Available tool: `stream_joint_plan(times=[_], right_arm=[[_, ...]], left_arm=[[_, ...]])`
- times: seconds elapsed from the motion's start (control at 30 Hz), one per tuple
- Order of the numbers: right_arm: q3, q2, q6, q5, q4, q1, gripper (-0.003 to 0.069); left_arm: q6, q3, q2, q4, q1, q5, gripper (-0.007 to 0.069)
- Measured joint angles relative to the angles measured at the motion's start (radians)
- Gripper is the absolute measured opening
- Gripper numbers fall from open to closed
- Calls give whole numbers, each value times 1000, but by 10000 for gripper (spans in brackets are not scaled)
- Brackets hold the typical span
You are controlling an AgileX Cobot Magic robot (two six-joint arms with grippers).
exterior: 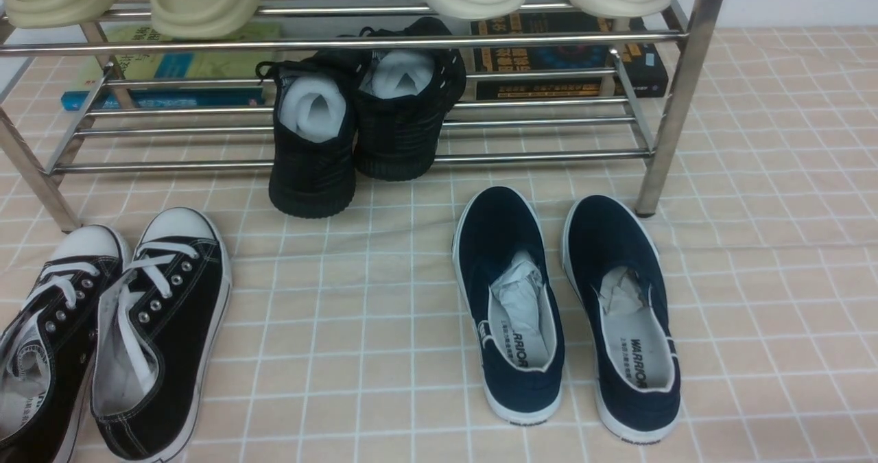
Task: Take the shoes off the shelf from the light coffee tablecloth by hand.
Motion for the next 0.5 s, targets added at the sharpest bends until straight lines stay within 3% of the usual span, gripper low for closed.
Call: stream_joint_plan(times=[0.5], right_arm=[[0,0,0,0,0,0,240]], left_arm=[[56,0,0,-4,-23,2,66]])
